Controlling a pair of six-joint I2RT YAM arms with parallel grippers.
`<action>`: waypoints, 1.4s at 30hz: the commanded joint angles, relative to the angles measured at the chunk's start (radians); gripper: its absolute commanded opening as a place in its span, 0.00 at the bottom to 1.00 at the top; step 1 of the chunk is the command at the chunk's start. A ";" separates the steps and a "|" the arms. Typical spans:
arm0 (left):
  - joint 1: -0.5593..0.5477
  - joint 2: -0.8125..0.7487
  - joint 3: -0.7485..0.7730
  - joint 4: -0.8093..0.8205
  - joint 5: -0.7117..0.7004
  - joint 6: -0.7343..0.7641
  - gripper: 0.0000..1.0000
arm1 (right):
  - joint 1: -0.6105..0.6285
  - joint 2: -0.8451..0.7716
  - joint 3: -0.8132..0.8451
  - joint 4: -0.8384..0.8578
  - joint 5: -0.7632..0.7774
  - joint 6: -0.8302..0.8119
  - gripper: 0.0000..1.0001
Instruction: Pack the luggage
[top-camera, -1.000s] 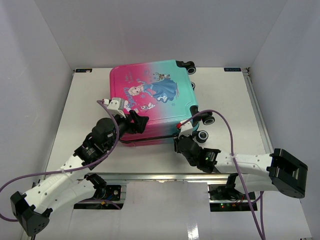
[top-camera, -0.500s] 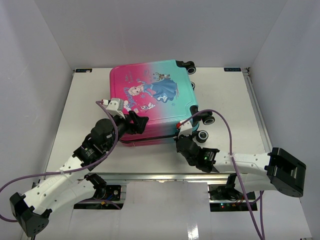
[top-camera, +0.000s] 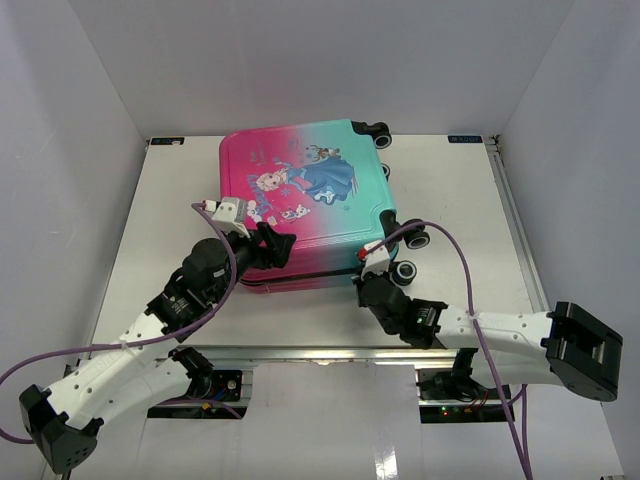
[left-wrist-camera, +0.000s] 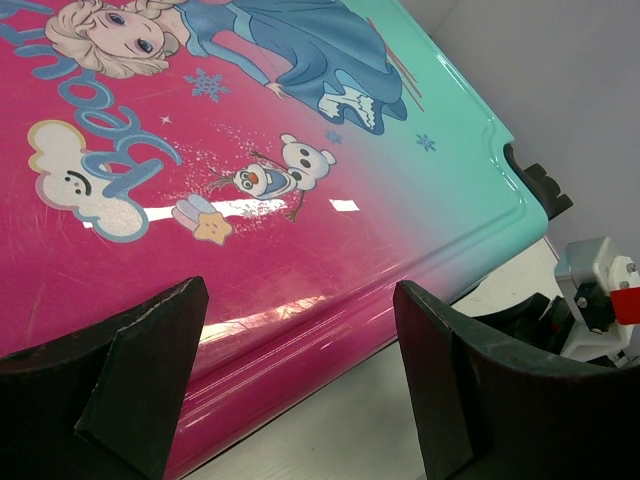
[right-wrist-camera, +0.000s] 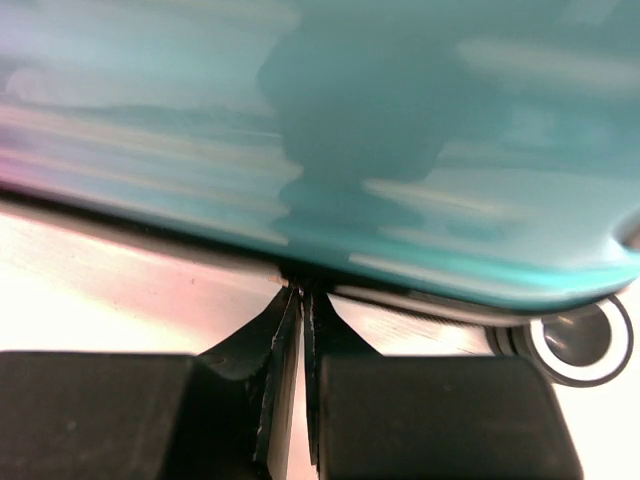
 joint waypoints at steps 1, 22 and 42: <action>-0.007 -0.006 -0.002 -0.020 -0.042 0.000 0.86 | -0.017 -0.115 -0.028 0.127 0.133 -0.044 0.08; -0.009 0.027 0.017 -0.100 -0.243 -0.054 0.87 | -0.111 -0.207 -0.091 0.110 0.079 -0.017 0.08; -0.044 0.216 0.312 -0.260 -0.349 0.061 0.83 | -0.114 -0.172 -0.084 0.148 0.006 -0.003 0.08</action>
